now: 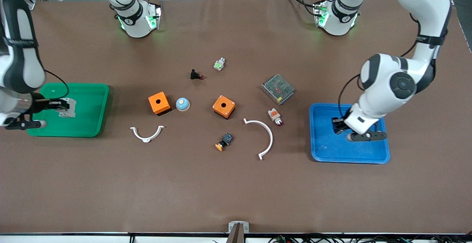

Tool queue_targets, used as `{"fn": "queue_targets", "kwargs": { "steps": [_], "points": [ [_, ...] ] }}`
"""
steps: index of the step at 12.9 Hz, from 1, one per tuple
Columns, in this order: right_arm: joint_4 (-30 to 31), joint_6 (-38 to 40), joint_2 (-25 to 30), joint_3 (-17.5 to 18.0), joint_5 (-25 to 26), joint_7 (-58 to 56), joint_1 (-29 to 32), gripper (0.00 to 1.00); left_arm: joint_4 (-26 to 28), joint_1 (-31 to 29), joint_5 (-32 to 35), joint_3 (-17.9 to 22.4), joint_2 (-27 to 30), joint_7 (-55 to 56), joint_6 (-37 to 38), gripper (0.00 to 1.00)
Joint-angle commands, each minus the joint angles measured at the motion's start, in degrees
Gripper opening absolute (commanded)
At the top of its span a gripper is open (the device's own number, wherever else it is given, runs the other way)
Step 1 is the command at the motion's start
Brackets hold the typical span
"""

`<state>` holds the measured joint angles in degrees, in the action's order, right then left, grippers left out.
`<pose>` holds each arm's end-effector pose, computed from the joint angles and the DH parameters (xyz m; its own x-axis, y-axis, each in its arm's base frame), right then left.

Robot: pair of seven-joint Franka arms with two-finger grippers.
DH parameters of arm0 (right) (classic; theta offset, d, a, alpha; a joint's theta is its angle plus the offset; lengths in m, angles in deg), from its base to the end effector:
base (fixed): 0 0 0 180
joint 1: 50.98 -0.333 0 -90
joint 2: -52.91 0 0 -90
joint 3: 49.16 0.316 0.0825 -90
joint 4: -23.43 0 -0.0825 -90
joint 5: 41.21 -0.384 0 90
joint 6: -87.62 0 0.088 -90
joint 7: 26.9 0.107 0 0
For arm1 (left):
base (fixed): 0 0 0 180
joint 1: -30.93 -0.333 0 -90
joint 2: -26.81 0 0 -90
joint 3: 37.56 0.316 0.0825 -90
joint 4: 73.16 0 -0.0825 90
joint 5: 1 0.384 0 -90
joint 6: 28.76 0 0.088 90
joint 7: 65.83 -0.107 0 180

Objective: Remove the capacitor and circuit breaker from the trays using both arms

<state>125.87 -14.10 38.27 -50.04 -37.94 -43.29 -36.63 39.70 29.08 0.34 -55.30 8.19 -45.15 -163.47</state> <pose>0.5736 -0.1608 0.3902 0.9620 0.0410 -0.2698 0.0363 -0.9991 -0.0224 0.5943 -0.1603 0.3206 0.9953 0.0882 0.0391 0.0840 -0.9915 0.0999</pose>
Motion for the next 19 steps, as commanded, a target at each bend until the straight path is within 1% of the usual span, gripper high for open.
{"fn": "queue_targets", "kwargs": {
  "steps": [1,3,5,6,7,9,11,12,14,15,16,17,18,19],
  "points": [
    [-5.0,9.7,4.0,0.0,0.3,10.3,-8.2,0.22,-0.8,6.3,1.2,-0.2,-0.9,11.1,1.5,0.00],
    [-5.0,12.8,6.8,0.1,-0.8,19.9,-16.2,0.22,-0.9,11.7,1.2,-0.3,-3.2,20.0,1.5,0.00],
    [-4.8,13.6,7.2,0.0,-5.5,30.1,-23.5,0.22,-2.4,17.1,1.2,-0.2,-5.4,27.3,1.2,0.00],
    [-4.6,13.5,6.9,0.0,-8.9,34.6,-27.0,0.22,-3.2,19.5,1.2,-0.2,-6.3,31.2,1.2,0.00],
    [-4.5,12.9,6.7,0.0,-10.9,39.5,-30.0,0.22,-3.5,21.9,1.2,-0.1,-7.3,33.9,1.0,0.00],
    [-4.4,9.5,4.8,-0.1,-11.2,44.6,-35.7,0.21,-4.0,26.4,1.2,0.0,-9.4,39.1,0.9,0.00],
    [-4.4,5.9,1.7,0.0,-11.5,48.6,-39.1,0.21,-4.2,29.8,1.2,0.3,-11.9,42.9,-1.2,0.00],
    [-4.4,3.9,0.0,0.0,-12.0,50.4,-41.0,0.21,-4.2,30.5,1.2,0.3,-13.3,44.0,-2.8,0.04],
    [-4.4,-0.5,-3.4,0.0,-13.9,51.9,-43.0,0.21,-4.3,31.5,1.2,0.3,-14.9,44.6,-3.7,0.27],
    [-3.7,-3.4,-5.0,0.0,-15.0,52.0,-43.6,0.21,-4.2,32.0,1.3,0.5,-14.9,44.6,-3.6,0.34],
    [-2.3,-7.1,-5.8,0.0,-16.1,52.1,-44.6,0.21,-4.2,32.0,1.3,0.5,-15.0,44.6,-3.6,0.52],
    [-1.0,-10.3,-7.0,-0.1,-16.1,52.2,-45.5,0.21,-4.3,31.9,1.2,0.6,-15.5,44.7,-3.6,0.86],
    [-0.7,-12.0,-8.1,-0.1,-16.1,52.3,-45.6,0.21,-4.5,31.6,1.2,0.6,-15.3,44.9,-3.5,1.00],
    [-0.6,-13.1,-9.6,-0.1,-16.1,52.3,-45.8,0.21,-5.3,31.0,1.2,0.7,-14.7,44.9,-2.7,1.00]
  ]
}}
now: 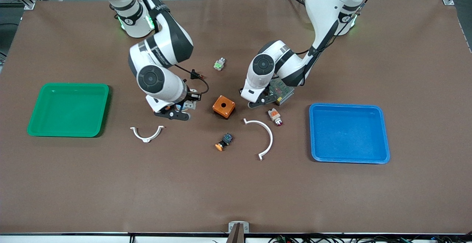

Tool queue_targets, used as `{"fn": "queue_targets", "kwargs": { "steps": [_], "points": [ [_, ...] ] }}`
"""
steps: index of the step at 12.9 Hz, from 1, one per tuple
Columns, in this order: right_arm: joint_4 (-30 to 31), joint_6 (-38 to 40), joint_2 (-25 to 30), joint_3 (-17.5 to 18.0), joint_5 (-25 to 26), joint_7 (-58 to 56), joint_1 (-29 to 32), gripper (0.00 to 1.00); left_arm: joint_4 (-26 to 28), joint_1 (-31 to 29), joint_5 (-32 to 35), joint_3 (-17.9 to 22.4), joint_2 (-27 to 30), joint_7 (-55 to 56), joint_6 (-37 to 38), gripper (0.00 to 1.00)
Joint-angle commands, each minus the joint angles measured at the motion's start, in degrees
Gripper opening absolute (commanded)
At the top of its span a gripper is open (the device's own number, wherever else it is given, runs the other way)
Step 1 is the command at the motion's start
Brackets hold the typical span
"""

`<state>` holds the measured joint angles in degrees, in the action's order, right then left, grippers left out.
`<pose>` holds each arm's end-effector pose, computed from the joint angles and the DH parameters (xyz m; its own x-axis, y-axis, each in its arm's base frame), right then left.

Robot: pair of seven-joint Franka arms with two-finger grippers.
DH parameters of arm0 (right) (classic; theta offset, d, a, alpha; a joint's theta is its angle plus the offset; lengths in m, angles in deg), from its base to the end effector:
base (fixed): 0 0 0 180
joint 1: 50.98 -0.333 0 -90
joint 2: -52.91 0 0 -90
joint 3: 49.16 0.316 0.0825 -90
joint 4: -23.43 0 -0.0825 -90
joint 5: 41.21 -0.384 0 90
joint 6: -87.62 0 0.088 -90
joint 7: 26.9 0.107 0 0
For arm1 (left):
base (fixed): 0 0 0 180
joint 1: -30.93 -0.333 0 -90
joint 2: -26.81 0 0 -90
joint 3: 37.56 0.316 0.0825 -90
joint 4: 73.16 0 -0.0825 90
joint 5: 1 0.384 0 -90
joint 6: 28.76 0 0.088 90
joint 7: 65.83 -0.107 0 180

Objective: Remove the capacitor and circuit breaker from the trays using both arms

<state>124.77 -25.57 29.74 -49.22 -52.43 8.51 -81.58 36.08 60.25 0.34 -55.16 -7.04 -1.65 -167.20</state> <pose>0.5357 0.3305 0.3203 0.9509 -0.1714 -0.2577 -0.1808 -0.9834 -0.0130 0.4314 -0.4507 0.1939 0.9345 0.3164 -0.1629 0.3233 -0.9461 0.0172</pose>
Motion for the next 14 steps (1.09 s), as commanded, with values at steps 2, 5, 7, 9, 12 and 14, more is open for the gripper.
{"fn": "queue_targets", "kwargs": {
  "steps": [2,5,7,9,12,14],
  "points": [
    [0.9,-4.4,-3.4,-0.9,-1.6,0.4,-1.7,0.21,-4.2,-0.1,1.9,4.7,4.5,0.9,7.0,1.00],
    [3.5,-10.3,-5.6,-0.8,-1.6,0.4,-2.3,0.21,-18.9,-3.3,10.6,7.8,6.3,-0.5,23.3,1.00],
    [3.7,-10.9,-6.4,-0.9,-1.7,0.4,-2.9,0.23,-27.6,-8.9,11.1,7.8,6.3,-7.2,28.6,1.00],
    [3.7,-10.9,-6.6,-0.8,-1.6,0.4,-2.9,0.25,-29.2,-14.4,10.8,7.4,7.9,-14.1,29.0,1.00],
    [3.7,-9.3,-5.9,-0.9,-1.7,0.6,-2.7,1.00,-29.0,-18.8,11.0,7.2,13.4,-22.0,32.9,1.00],
    [3.4,-3.8,-2.2,-1.2,-1.5,0.7,-2.6,1.00,-29.0,-19.6,10.6,7.6,17.3,-28.0,36.1,1.00]
  ]
}}
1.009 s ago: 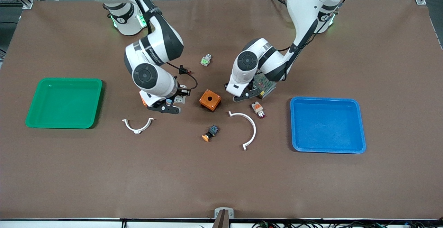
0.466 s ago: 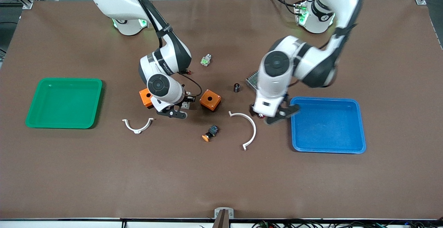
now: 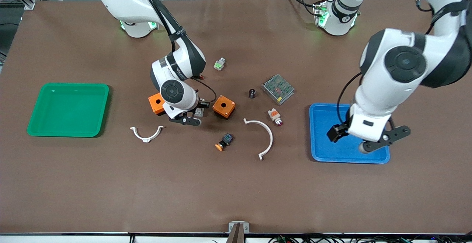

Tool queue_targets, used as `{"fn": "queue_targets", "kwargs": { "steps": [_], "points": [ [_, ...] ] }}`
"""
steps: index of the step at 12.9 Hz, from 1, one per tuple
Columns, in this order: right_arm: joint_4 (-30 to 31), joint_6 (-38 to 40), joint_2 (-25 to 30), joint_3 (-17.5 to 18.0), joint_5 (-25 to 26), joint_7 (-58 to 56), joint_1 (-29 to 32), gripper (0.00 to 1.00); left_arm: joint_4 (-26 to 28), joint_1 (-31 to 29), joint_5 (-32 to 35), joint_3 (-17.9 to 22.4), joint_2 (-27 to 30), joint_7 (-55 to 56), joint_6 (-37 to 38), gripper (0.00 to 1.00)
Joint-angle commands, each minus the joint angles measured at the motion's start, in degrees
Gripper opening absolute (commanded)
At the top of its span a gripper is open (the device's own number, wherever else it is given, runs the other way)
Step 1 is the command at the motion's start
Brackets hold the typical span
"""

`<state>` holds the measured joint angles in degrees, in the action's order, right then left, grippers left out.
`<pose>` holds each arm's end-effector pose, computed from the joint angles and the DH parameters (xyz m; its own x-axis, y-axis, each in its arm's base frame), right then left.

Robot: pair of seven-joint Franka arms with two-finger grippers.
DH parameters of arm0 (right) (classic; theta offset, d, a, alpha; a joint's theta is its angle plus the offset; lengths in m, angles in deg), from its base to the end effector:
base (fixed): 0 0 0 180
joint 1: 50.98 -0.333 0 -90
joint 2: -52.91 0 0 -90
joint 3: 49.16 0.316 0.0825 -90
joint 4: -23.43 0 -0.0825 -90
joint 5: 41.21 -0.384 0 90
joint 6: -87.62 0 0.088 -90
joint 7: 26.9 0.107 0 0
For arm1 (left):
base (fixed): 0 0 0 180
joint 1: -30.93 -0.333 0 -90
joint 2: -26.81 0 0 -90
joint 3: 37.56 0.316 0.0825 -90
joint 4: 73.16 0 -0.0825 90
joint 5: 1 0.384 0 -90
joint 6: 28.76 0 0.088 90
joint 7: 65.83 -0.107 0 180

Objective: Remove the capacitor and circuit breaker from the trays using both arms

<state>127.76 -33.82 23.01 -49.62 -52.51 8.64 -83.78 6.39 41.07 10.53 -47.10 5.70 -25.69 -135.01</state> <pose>0.5227 0.3418 0.2339 0.9486 -0.1728 -0.2650 -0.1733 -0.9846 0.0216 0.6522 -0.1972 0.5137 0.9358 0.3114 0.1650 0.3220 -0.9459 -0.0411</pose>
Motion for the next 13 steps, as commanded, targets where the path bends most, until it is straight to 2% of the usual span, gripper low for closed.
{"fn": "queue_targets", "kwargs": {
  "steps": [1,3,4,6,9,12,13],
  "points": [
    [0.4,8.2,7.7,-0.9,-1.4,0.6,0.1,1.00,1.1,-0.7,0.2,0.0,6.4,-6.6,5.9,1.00],
    [0.3,17.6,15.8,-1.0,-1.3,0.5,2.1,1.00,4.1,-1.3,-1.8,2.0,11.3,-11.5,10.2,1.00],
    [0.3,21.2,19.3,-1.0,-1.3,0.3,3.6,1.00,6.6,-3.7,-4.8,2.1,14.6,-13.1,10.7,1.00],
    [0.6,27.2,25.7,-1.0,-1.2,-0.4,7.4,1.00,12.2,-4.6,-6.9,4.5,20.0,-20.6,12.1,1.00],
    [0.8,32.5,31.3,-1.1,-0.5,-10.3,15.0,1.00,16.8,-4.9,-8.1,6.6,25.1,-24.8,12.4,1.00],
    [0.9,34.2,34.6,-1.1,5.9,-20.0,22.9,1.00,20.4,-6.0,-9.5,5.8,28.7,-25.3,12.4,1.00],
    [0.8,34.3,35.0,-1.1,6.3,-24.1,26.3,1.00,20.3,-6.0,-9.5,5.1,28.8,-25.3,12.4,1.00]
  ]
}}
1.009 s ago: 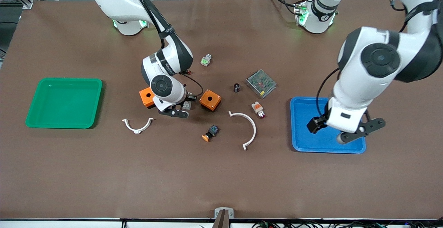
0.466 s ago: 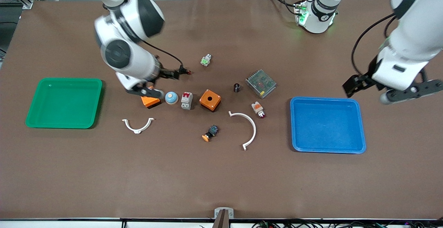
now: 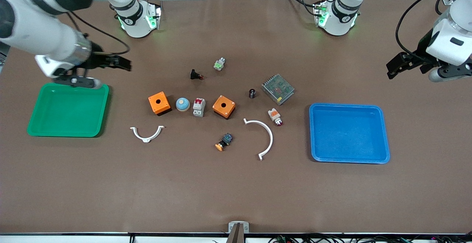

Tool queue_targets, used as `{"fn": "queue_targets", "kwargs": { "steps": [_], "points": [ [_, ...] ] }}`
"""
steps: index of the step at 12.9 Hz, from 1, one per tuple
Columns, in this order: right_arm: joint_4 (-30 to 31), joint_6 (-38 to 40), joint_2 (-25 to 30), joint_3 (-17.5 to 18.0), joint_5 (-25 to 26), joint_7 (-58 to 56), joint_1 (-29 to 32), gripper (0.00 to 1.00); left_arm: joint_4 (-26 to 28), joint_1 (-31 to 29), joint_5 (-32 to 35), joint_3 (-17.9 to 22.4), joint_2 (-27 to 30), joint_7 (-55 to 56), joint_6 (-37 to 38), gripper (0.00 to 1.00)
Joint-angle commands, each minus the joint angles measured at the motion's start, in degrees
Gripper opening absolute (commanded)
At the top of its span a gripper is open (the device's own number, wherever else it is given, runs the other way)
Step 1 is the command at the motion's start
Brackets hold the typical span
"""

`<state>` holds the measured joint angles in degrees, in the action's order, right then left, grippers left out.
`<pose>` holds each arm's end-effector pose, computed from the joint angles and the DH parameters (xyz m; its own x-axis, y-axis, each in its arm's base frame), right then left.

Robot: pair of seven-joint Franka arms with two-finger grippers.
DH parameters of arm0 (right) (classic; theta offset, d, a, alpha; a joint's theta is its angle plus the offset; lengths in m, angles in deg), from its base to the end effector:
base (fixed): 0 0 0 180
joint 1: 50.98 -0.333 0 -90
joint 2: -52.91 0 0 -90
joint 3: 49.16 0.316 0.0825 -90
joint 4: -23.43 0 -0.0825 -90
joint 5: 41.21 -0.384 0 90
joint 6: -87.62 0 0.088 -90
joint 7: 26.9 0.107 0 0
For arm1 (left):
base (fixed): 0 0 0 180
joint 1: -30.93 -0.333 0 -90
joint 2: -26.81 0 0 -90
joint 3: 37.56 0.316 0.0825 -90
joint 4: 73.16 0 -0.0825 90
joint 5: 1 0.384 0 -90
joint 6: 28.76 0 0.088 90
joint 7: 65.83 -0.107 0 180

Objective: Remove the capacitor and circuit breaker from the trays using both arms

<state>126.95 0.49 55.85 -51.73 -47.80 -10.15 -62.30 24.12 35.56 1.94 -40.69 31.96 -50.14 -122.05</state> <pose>0.5117 0.0912 0.5396 0.9571 -0.1361 -0.2556 -0.1520 -0.9874 -0.0433 0.5265 -0.0678 0.6182 0.9903 0.1348 0.0345 0.1364 -0.9895 -0.0486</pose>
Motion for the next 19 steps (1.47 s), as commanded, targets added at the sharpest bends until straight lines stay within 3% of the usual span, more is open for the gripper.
{"fn": "queue_targets", "kwargs": {
  "steps": [1,3,6,13,19],
  "points": [
    [1.5,-0.3,2.2,1.0,1.8,-10.0,8.2,1.00,2.6,-0.4,-1.6,-1.4,2.6,-0.9,-0.6,1.00],
    [0.6,-1.8,1.8,1.1,2.2,-15.6,12.3,1.00,2.7,-0.4,-2.9,-2.3,2.7,-0.8,-0.6,1.00],
    [-4.7,-2.9,1.2,1.2,6.3,-15.8,12.2,1.00,2.7,-0.5,-3.0,-2.8,3.6,-0.9,0.3,1.00],
    [-15.8,-2.2,-3.5,1.2,5.6,-15.3,12.7,1.00,2.4,-0.9,-3.1,-2.7,4.3,-5.5,2.1,1.00],
    [-17.8,-2.6,-3.6,1.1,5.7,-15.1,12.9,1.00,2.2,-1.1,-3.1,-2.1,4.3,-5.9,2.8,1.00]
  ]
}}
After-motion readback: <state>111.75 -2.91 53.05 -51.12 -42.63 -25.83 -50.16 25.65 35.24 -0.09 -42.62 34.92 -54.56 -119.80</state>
